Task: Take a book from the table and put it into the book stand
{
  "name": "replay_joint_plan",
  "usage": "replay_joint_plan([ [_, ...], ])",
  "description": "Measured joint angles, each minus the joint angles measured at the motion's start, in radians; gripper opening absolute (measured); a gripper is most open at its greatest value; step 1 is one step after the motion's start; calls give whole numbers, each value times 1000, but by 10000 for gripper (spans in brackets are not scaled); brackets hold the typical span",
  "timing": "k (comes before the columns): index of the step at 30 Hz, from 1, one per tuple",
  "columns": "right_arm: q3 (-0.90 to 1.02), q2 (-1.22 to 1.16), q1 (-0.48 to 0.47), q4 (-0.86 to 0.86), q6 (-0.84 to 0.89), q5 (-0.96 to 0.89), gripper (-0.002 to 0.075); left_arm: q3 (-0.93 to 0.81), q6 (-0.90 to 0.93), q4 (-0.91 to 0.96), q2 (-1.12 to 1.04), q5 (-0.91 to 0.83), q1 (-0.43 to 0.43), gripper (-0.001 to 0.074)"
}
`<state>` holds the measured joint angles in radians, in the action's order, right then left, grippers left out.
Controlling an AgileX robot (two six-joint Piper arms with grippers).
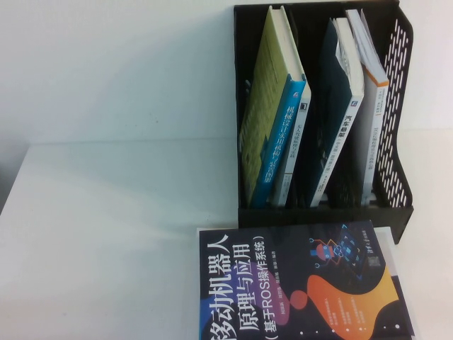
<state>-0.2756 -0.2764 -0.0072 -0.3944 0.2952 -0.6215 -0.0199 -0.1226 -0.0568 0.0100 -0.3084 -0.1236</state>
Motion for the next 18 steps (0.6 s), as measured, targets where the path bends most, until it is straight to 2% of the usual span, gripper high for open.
replay_joint_plan([
  [18, 0, 0, 0, 0, 0, 0, 0, 1, 6, 8, 0, -8, 0, -2],
])
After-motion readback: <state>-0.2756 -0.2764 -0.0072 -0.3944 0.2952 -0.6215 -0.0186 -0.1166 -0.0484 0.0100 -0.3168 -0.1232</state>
